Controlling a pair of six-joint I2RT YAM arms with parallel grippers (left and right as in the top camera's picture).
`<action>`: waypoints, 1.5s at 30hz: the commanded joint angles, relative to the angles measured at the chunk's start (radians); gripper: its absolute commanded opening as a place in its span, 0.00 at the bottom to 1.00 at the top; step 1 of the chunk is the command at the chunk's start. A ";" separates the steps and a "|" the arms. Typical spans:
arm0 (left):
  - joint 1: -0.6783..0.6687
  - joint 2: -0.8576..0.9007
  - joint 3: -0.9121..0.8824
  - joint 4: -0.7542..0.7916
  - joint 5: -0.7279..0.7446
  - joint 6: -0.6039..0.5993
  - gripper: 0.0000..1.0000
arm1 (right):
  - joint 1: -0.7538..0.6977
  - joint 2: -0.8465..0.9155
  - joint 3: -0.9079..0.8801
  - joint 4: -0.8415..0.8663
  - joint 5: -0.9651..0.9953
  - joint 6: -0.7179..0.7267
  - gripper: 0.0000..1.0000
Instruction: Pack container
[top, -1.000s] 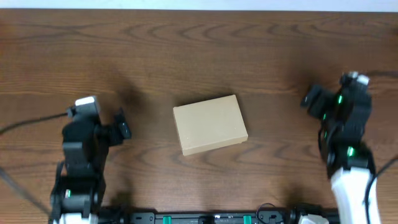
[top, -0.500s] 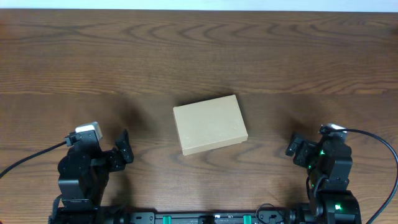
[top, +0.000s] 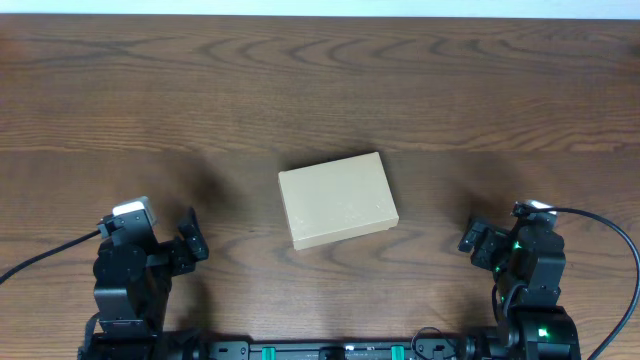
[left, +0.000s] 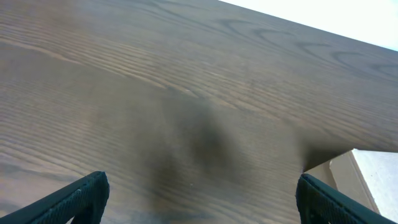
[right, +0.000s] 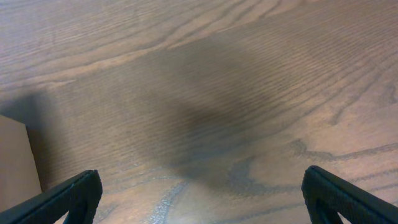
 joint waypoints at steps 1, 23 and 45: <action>0.001 -0.005 -0.003 -0.005 -0.022 0.008 0.95 | 0.010 -0.005 -0.010 -0.003 0.006 0.009 0.99; 0.001 -0.005 -0.003 -0.005 -0.022 0.008 0.95 | 0.086 -0.018 -0.010 -0.032 0.029 -0.024 0.99; 0.001 -0.005 -0.003 -0.005 -0.022 0.008 0.95 | 0.267 -0.352 -0.279 0.304 -0.208 -0.483 0.99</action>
